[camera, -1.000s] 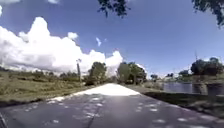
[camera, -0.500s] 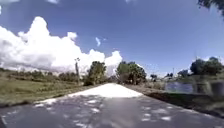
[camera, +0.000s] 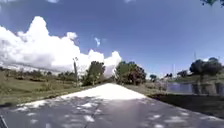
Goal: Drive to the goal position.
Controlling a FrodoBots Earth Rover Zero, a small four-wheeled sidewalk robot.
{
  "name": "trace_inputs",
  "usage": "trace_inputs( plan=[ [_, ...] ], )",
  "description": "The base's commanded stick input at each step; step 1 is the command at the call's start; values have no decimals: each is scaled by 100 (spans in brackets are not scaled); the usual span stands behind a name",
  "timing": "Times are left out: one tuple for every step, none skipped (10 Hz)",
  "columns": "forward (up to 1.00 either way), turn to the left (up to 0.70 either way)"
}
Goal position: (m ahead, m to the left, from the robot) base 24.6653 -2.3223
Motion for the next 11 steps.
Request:
trace_inputs(
  plan=[
    [85, 0],
    [85, 0],
    [85, 0],
    [85, 3],
    [85, 20],
    [85, 32],
    [85, 17],
    [85, 1],
    [85, 0],
    [85, 0],
    [85, 0]
  ],
)
